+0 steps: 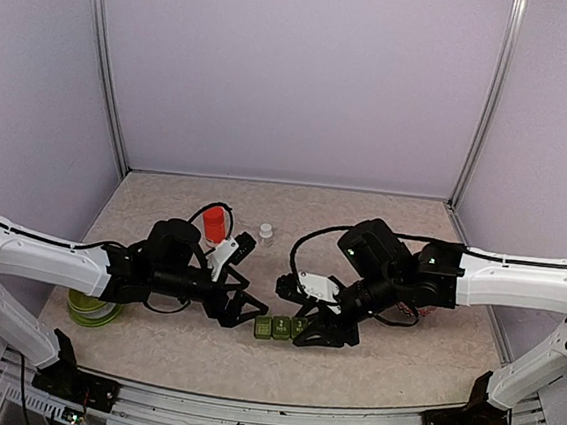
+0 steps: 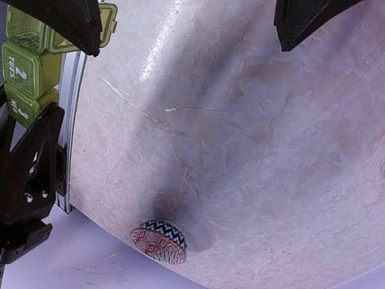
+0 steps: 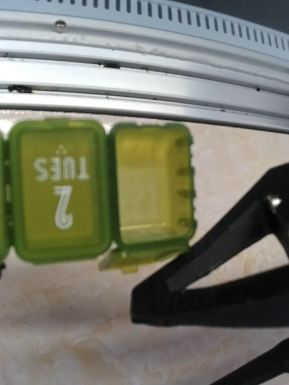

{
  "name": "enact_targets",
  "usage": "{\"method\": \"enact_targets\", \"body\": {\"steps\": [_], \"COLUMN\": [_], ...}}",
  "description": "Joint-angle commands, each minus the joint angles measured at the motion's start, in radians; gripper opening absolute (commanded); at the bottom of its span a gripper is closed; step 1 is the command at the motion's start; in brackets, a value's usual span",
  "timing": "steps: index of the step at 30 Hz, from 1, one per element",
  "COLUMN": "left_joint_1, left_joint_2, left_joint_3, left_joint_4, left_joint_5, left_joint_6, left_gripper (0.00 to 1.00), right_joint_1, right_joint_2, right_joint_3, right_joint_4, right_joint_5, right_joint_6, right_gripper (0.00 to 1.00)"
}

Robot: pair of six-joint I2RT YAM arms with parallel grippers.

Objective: Sort the pills into containers
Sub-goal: Open the lid of the pill container, then place the pill container at the center of the board.

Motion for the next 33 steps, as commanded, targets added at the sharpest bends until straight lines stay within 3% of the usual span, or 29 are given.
{"method": "enact_targets", "body": {"steps": [1,11,24,33], "left_joint_1": [0.011,0.043,0.045,0.045], "left_joint_2": [-0.023,-0.237,-0.371,-0.42], "left_joint_3": [-0.002,-0.093,-0.198,-0.276], "left_joint_4": [0.013,0.084,0.102,0.119], "left_joint_5": [-0.058,-0.278,-0.389,-0.43], "left_joint_6": [-0.006,-0.038,-0.074,-0.095], "left_gripper": [0.98,0.99,0.99,0.99], "right_joint_1": [0.003,0.003,-0.063,-0.178], "right_joint_2": [-0.027,-0.016,0.072,0.25], "right_joint_3": [-0.007,-0.004,0.019,0.096], "right_joint_4": [0.04,0.046,0.085,0.138], "right_joint_5": [0.01,0.038,0.156,0.161], "right_joint_6": [-0.002,0.014,0.039,-0.018], "right_gripper": [0.31,0.31,0.33,0.33]}}
